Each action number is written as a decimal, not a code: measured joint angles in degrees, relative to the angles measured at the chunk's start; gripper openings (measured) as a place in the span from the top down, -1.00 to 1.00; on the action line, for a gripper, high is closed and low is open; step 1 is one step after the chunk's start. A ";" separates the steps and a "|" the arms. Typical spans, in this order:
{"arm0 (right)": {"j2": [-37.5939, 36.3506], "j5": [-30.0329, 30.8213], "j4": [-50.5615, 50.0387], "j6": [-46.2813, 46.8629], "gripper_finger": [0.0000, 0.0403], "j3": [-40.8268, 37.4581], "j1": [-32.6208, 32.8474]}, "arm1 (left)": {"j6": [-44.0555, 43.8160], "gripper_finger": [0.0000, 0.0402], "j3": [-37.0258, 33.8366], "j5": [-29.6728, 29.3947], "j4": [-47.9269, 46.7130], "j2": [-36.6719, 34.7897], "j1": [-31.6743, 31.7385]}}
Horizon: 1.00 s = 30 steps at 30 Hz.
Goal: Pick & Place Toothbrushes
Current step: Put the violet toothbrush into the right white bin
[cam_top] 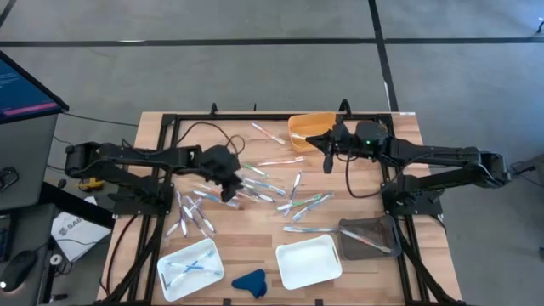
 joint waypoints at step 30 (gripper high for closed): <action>0.02 -0.02 -0.97 0.37 1.00 0.00 -3.07 | -39.95 0.45 0.02 18.10 -31.14 -0.94 -10.48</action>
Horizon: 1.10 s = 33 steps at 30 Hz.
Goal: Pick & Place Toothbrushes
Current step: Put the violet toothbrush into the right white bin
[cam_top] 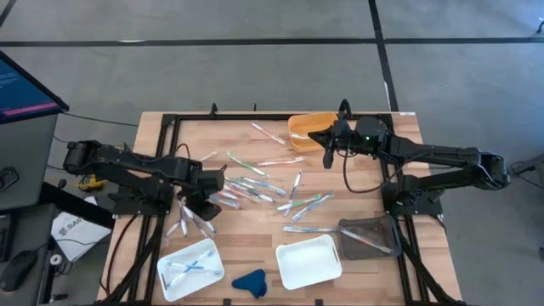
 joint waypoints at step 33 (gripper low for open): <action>0.00 0.00 -0.42 -1.24 1.00 0.00 0.06 | 40.40 0.45 -5.38 -20.63 4.95 0.02 -5.73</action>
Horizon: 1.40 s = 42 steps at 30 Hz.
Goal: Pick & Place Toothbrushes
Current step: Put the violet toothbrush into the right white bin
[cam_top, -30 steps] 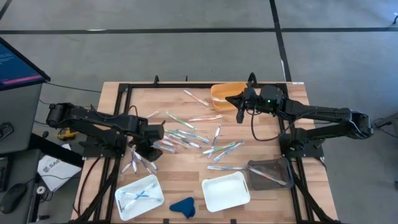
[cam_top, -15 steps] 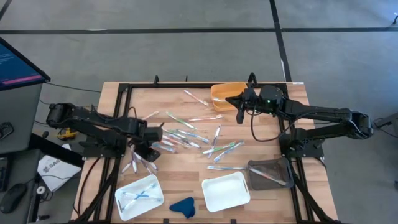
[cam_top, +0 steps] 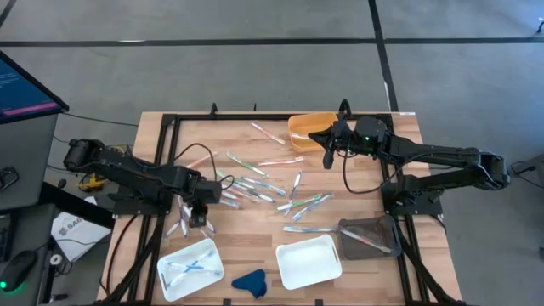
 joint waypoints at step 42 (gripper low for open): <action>0.00 0.00 -0.34 0.15 1.00 -0.02 -0.03 | -6.16 0.32 0.20 -7.00 5.91 12.35 -12.96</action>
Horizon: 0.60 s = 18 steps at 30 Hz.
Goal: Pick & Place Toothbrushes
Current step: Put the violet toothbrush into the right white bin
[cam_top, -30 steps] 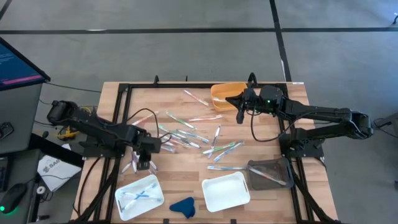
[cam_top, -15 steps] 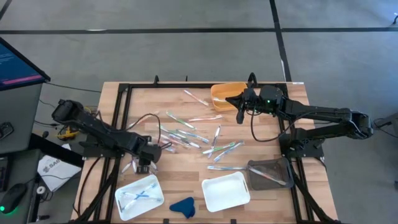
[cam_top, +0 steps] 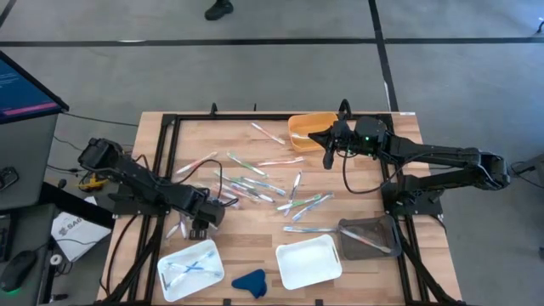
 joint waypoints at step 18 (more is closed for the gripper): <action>0.00 0.01 0.09 -0.34 1.00 0.00 0.03 | 1.04 0.94 -0.31 -13.04 3.46 -11.33 2.20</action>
